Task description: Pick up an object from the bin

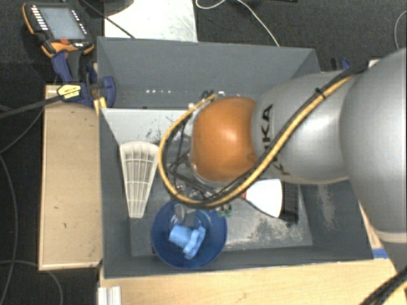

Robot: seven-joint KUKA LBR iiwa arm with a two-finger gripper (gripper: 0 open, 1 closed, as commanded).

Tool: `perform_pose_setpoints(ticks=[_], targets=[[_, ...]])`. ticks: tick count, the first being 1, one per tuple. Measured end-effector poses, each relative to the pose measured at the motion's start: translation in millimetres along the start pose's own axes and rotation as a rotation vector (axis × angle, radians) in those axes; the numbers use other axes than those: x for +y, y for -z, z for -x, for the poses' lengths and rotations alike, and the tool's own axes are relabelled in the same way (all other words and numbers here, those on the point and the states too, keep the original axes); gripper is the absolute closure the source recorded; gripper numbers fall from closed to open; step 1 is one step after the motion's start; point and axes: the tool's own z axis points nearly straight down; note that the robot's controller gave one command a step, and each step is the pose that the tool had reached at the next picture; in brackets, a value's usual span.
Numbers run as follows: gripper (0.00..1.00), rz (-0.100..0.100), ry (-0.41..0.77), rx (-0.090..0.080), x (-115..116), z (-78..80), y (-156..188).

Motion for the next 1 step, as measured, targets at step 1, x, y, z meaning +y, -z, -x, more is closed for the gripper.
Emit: perform_pose_setpoints(ticks=[1], targets=[[1.00, -0.001, -0.001, -0.004, -0.3, 1.8, 21.6]])
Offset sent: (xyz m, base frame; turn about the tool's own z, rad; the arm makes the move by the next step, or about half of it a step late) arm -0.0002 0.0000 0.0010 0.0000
